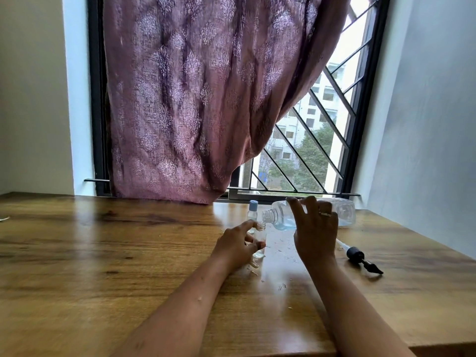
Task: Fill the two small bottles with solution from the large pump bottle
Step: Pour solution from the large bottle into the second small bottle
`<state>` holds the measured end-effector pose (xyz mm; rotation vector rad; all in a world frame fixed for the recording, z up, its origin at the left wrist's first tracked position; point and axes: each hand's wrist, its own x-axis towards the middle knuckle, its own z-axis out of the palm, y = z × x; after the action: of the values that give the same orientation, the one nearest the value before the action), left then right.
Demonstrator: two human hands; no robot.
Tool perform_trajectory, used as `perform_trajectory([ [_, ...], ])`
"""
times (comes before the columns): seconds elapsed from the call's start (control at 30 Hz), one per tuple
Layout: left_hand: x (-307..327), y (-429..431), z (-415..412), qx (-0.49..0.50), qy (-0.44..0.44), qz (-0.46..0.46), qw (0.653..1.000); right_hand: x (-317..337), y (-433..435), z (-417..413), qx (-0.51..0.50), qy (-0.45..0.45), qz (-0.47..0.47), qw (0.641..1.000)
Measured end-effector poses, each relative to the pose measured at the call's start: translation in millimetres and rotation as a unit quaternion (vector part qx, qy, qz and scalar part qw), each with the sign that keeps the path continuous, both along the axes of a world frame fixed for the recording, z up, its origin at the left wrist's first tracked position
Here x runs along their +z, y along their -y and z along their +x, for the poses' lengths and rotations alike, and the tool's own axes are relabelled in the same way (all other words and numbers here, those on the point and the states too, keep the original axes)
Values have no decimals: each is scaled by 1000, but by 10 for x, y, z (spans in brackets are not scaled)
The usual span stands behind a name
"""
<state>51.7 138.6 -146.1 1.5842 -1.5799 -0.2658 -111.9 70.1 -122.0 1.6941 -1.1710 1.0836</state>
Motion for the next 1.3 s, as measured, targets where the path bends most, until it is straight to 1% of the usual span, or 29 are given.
perform_trajectory([
  [0.43,7,-6,0,2,3,1,1000,1,7,3,7,9,-5,1000],
  [0.83,-4,11,11,-6,-7,4,1000,-17,30,11,-25,0,-16,1000],
  [1.3,15,-3,14,7,25,8,1000,-7,28,11,-23,-3,-6,1000],
])
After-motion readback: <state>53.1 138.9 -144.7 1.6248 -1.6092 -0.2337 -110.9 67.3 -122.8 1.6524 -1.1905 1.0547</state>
